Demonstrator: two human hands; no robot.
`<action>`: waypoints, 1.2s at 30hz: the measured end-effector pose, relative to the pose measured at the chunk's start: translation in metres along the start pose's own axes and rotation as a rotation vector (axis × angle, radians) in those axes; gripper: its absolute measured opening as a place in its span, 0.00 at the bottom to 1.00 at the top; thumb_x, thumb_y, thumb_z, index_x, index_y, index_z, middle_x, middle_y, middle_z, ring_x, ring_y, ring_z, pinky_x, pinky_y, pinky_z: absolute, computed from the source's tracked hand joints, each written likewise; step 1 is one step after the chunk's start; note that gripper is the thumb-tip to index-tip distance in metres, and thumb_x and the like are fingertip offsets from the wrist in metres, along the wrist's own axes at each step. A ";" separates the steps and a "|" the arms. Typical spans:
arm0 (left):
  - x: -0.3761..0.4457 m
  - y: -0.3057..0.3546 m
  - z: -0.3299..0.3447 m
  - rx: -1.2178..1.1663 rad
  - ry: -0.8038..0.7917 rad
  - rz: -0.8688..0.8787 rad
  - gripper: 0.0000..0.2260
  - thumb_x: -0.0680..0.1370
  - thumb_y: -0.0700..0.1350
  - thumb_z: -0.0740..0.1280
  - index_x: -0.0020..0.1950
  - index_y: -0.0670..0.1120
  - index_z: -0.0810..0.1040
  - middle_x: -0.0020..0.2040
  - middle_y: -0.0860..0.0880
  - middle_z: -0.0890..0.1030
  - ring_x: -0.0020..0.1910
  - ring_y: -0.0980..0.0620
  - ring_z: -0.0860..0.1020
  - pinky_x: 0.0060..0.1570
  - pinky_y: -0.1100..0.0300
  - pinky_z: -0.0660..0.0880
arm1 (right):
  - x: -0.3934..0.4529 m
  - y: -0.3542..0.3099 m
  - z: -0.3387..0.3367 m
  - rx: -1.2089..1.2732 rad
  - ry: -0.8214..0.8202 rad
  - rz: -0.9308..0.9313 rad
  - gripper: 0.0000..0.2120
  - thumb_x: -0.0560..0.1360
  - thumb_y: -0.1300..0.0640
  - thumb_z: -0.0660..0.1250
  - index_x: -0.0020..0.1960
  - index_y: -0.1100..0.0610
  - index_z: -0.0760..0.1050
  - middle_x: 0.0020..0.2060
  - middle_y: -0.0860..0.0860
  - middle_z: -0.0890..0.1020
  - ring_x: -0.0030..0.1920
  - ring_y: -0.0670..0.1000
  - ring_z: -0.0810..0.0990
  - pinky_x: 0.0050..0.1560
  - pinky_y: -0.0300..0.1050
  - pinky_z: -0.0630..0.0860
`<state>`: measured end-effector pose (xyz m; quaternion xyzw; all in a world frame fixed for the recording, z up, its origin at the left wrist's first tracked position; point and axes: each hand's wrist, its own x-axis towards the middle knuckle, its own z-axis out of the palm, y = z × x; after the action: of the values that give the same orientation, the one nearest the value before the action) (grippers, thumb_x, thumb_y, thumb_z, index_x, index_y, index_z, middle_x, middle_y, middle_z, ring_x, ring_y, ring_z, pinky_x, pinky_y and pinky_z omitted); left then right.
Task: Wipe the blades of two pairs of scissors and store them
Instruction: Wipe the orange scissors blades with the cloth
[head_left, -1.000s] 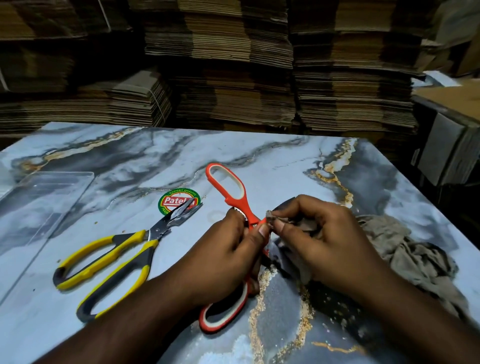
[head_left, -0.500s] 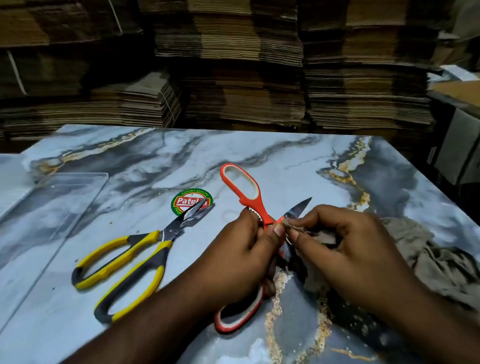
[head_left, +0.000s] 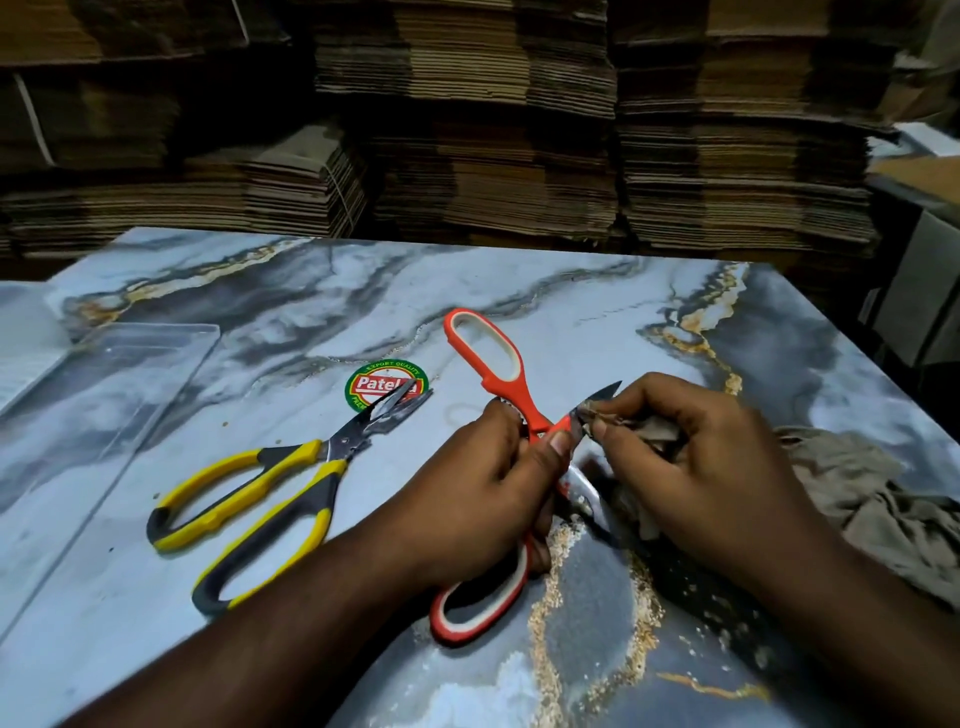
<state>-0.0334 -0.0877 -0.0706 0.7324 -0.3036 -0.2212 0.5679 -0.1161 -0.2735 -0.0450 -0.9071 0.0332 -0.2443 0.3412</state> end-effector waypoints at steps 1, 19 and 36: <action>0.000 0.001 0.000 0.004 -0.005 -0.002 0.21 0.82 0.60 0.61 0.51 0.40 0.68 0.31 0.49 0.81 0.28 0.41 0.83 0.38 0.34 0.81 | -0.002 -0.002 0.001 0.013 -0.013 -0.014 0.03 0.78 0.49 0.72 0.46 0.42 0.83 0.39 0.40 0.85 0.37 0.44 0.84 0.37 0.52 0.80; 0.000 -0.001 0.001 0.034 0.027 0.028 0.17 0.82 0.59 0.61 0.49 0.44 0.68 0.31 0.48 0.81 0.28 0.40 0.83 0.38 0.34 0.81 | -0.007 -0.005 0.001 -0.219 -0.037 -0.242 0.08 0.82 0.51 0.66 0.55 0.49 0.83 0.48 0.44 0.78 0.46 0.49 0.80 0.43 0.53 0.78; 0.001 -0.002 0.002 0.059 0.021 0.003 0.20 0.83 0.60 0.60 0.50 0.42 0.69 0.30 0.48 0.81 0.29 0.41 0.83 0.40 0.32 0.80 | -0.016 -0.010 0.016 -0.130 0.063 -0.142 0.07 0.79 0.53 0.68 0.53 0.48 0.84 0.44 0.43 0.77 0.44 0.45 0.79 0.44 0.47 0.76</action>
<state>-0.0337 -0.0895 -0.0729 0.7505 -0.3052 -0.2037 0.5497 -0.1238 -0.2521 -0.0559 -0.9192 -0.0046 -0.2936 0.2623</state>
